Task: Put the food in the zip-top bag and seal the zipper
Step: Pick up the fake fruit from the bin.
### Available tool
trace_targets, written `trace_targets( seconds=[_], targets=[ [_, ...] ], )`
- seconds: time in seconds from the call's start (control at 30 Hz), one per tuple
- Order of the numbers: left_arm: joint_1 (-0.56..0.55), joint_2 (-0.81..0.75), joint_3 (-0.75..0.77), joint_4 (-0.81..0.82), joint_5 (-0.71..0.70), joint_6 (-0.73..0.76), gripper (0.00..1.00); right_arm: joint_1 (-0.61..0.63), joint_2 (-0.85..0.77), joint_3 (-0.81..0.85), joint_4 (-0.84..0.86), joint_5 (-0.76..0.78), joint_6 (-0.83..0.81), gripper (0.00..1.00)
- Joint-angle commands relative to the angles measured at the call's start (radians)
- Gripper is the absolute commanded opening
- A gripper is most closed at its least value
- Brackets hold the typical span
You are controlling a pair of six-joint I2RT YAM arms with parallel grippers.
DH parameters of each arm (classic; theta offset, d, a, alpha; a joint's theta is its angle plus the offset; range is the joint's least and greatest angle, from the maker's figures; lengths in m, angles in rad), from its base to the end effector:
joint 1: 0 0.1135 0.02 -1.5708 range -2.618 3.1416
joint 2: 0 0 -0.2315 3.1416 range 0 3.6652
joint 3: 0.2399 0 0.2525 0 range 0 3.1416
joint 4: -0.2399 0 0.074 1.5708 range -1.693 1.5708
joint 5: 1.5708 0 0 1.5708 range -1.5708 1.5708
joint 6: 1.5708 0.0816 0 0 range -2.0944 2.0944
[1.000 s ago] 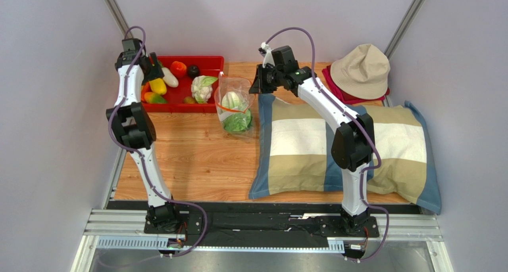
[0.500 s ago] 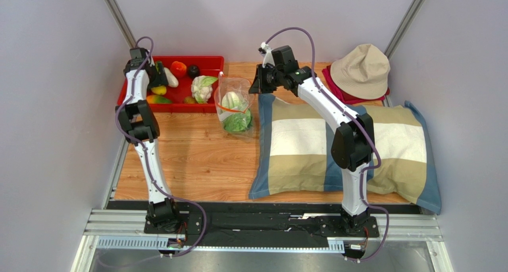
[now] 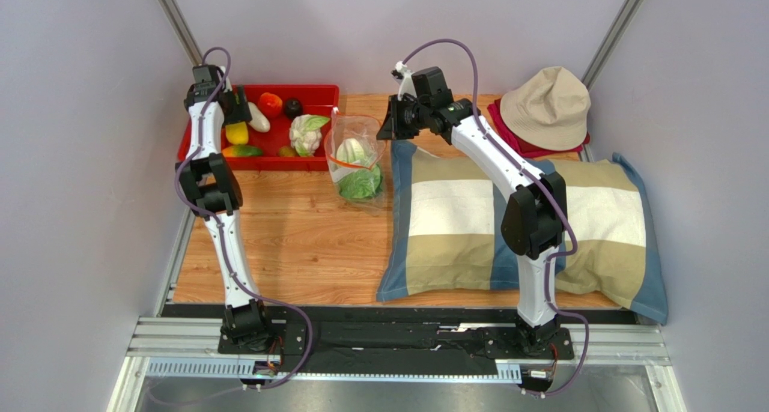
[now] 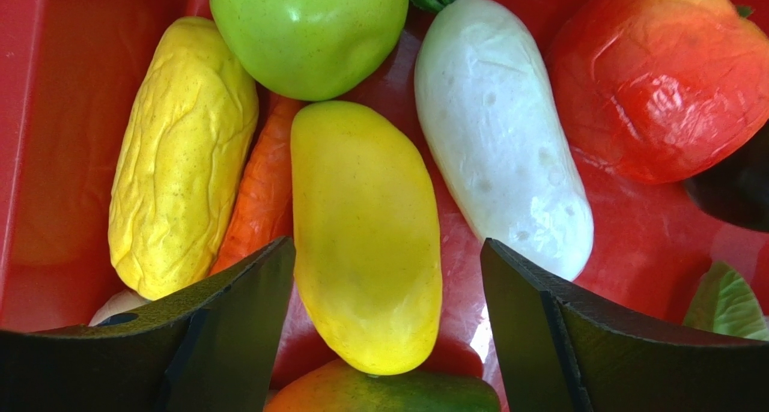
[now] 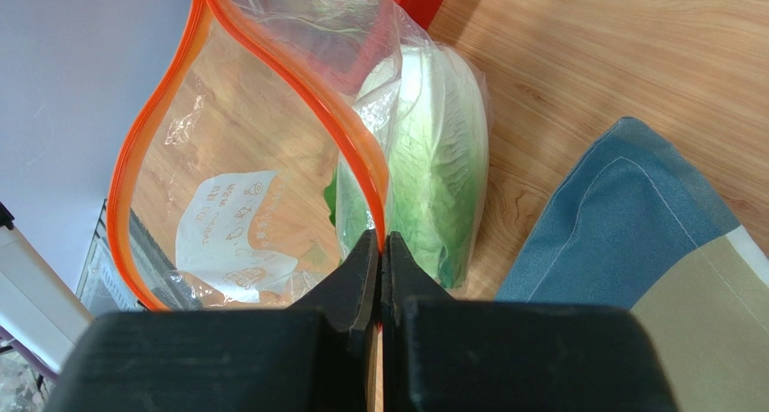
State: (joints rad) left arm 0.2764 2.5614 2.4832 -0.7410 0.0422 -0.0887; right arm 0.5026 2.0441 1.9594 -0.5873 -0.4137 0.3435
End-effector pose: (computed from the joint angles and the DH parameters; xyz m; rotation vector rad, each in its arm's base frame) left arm 0.5484 0.1520 0.1674 -0.4142 2.3532 0.0381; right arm 0.4148 0.2654 0.2660 -0.4196 2.3003 0.9058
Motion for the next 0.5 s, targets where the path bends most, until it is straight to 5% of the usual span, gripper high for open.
trace_targets(
  seconds=[0.0,0.27,0.47],
  targets=[
    [0.003,0.022,0.063,-0.076,-0.037,0.053,0.84,-0.007,0.005,0.039,0.021,-0.005,-0.008,0.0],
    [0.003,0.085,0.059,-0.155,-0.14,0.148,0.83,-0.006,0.005,0.047,0.02,-0.008,-0.004,0.0],
    [0.009,0.034,0.013,-0.058,-0.062,0.153,0.61,-0.006,0.022,0.073,0.001,-0.011,-0.008,0.0]
  ],
)
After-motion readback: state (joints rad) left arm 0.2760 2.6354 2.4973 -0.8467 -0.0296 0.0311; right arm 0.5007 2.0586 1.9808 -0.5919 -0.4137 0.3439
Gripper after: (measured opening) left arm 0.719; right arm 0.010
